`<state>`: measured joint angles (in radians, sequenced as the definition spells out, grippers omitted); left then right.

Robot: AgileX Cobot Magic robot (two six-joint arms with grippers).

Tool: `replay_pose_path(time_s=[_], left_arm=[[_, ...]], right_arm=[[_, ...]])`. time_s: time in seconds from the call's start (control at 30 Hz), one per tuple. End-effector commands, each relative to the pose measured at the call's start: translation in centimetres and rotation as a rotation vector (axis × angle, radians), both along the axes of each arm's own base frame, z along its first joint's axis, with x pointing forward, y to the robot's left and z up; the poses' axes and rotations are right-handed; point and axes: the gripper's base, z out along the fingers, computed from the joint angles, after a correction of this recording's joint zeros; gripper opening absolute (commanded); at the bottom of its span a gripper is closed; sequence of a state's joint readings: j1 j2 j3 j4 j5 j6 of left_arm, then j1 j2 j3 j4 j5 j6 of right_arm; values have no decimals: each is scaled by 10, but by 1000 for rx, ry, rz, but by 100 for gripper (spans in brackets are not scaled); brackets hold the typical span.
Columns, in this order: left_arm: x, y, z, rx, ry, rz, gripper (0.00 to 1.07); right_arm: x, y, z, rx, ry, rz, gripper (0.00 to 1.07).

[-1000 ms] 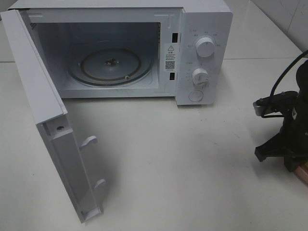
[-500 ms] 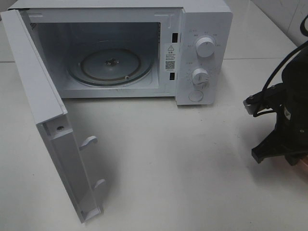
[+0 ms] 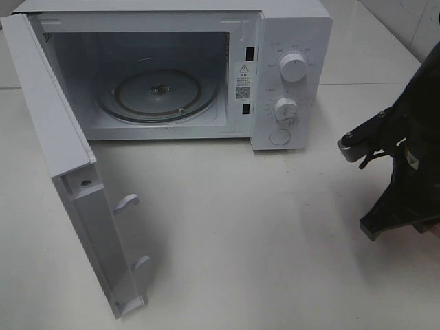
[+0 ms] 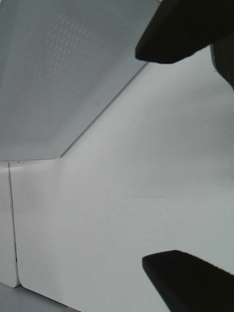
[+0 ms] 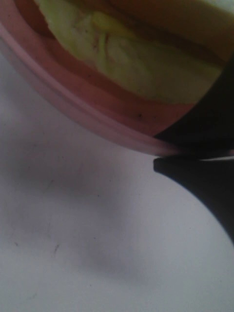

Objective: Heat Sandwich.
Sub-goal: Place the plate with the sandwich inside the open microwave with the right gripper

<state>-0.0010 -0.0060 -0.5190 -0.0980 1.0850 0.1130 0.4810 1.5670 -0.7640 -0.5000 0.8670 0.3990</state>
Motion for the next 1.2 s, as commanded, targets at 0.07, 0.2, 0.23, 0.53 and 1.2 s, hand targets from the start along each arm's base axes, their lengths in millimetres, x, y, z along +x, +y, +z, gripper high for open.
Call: replay_pose_path(time_s=[0.07,0.2,0.23,0.53,1.2], left_arm=[[-2,0,1,-1,-27,3,100],[-2,0,1,-1,-27,3,100],[-2,0,1,-1,-27,3,100],[-2,0,1,-1,-27,3,100],[-2,0,1,-1,-27,3,100]], right_arm=[[-15,1,2,-26,10,33,0],[-30,4,1,-19,21,65,0],[-30,4,1,-19,21,65,0],[-59,27,10,29,-10,218,0],[-103,79,11,18,21,695,0]])
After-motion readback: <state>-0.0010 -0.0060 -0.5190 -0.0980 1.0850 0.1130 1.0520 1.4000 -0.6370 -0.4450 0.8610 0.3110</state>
